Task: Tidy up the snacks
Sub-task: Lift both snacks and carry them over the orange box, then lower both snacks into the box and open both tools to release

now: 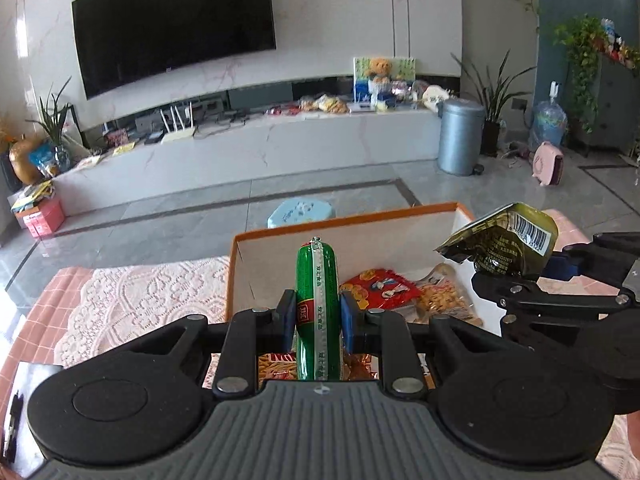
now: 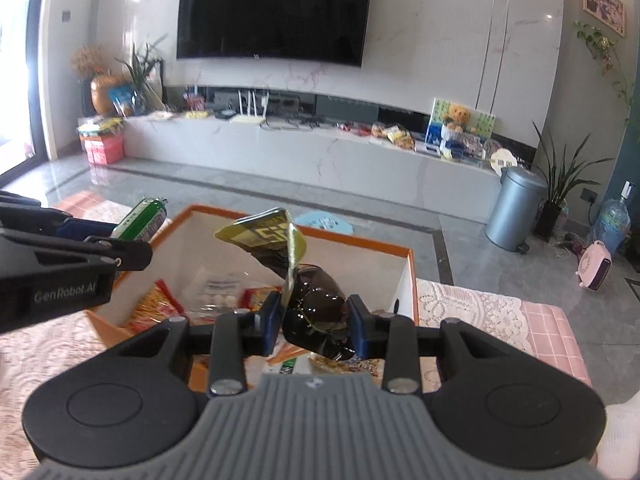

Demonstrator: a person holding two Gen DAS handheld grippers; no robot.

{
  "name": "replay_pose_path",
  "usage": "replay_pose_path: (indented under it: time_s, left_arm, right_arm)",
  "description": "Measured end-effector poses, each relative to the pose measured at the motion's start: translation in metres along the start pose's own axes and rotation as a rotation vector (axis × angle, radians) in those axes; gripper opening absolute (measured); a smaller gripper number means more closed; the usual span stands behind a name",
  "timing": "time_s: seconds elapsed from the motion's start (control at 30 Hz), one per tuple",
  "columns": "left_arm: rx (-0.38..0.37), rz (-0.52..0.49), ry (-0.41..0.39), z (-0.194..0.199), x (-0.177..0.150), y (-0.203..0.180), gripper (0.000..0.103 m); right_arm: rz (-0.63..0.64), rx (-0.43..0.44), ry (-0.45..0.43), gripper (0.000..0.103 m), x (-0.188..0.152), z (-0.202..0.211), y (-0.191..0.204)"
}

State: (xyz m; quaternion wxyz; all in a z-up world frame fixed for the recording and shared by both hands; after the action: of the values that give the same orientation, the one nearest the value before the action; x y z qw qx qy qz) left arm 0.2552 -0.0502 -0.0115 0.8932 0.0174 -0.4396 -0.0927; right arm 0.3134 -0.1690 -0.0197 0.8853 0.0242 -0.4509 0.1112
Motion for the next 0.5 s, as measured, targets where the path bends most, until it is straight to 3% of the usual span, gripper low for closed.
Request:
replay_pose_path:
  time_s: [0.5]
  left_arm:
    - [0.028, -0.045, 0.180, -0.076, -0.019, -0.002, 0.025]
  right_arm:
    - [0.058, -0.030, 0.233, 0.033, -0.017, -0.110, -0.015]
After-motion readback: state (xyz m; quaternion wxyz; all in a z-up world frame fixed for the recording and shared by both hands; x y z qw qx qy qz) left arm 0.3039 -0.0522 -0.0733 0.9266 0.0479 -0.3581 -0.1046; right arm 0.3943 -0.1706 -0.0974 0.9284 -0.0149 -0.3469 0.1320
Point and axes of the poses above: each gripper's, at about its wrist camera, not at the fingertips, and z roughly against the way its jaws point, y to its left, x to its top, the point moved 1 cm from there along -z, roughly the way its jaws point, and after that the axes turned 2 degrees about x, right-handed, at the moved point
